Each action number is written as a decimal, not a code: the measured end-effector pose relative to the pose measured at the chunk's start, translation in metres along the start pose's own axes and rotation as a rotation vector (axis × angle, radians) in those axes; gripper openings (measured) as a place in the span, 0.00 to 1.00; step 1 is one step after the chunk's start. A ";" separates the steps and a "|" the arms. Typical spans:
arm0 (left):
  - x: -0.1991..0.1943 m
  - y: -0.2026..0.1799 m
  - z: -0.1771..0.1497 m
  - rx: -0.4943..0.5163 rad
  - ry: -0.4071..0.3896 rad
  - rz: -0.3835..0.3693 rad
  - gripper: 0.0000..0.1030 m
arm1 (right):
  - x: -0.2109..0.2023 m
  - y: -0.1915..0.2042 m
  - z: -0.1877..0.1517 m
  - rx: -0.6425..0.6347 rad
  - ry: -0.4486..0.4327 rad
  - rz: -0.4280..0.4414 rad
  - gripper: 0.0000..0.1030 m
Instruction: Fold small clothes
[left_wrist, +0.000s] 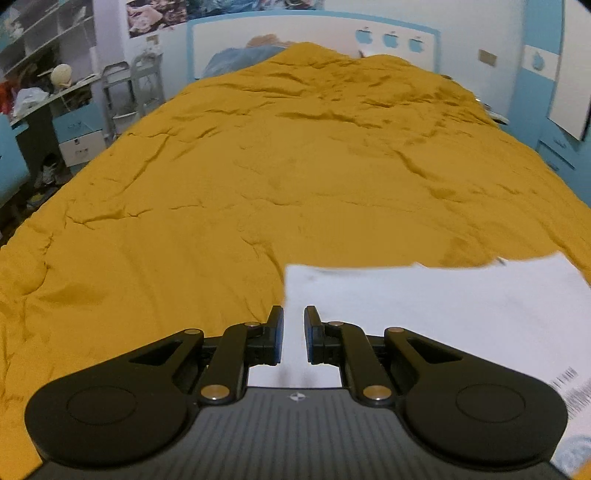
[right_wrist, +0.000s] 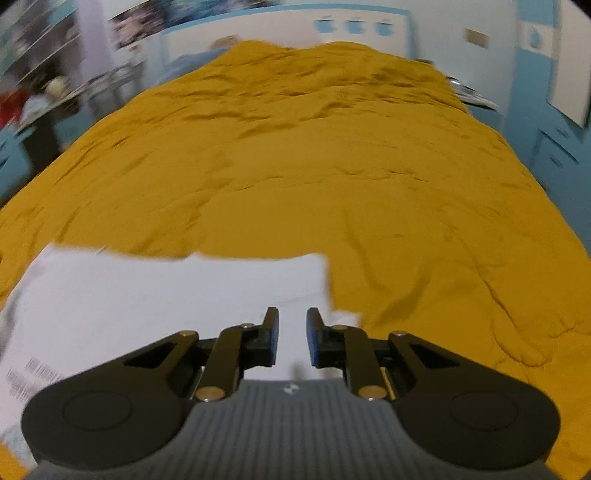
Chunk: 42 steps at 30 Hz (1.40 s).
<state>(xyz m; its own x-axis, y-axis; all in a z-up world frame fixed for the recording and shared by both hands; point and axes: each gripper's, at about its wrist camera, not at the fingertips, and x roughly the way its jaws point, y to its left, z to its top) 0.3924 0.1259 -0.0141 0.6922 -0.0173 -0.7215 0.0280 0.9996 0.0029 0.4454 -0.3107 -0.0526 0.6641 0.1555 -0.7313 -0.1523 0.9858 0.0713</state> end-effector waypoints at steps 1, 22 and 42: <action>-0.008 -0.005 -0.003 0.008 0.005 -0.008 0.12 | -0.010 0.009 -0.003 -0.026 0.013 0.015 0.12; -0.033 -0.026 -0.155 0.014 0.131 0.028 0.09 | -0.053 0.022 -0.158 0.041 0.124 -0.037 0.22; -0.038 -0.043 -0.116 -0.043 0.048 -0.046 0.25 | -0.076 0.011 -0.116 0.153 -0.038 -0.010 0.61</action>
<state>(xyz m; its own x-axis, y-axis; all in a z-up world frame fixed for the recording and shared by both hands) 0.2817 0.0859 -0.0672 0.6557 -0.0636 -0.7523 0.0274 0.9978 -0.0604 0.3079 -0.3191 -0.0751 0.6924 0.1448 -0.7069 -0.0343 0.9851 0.1682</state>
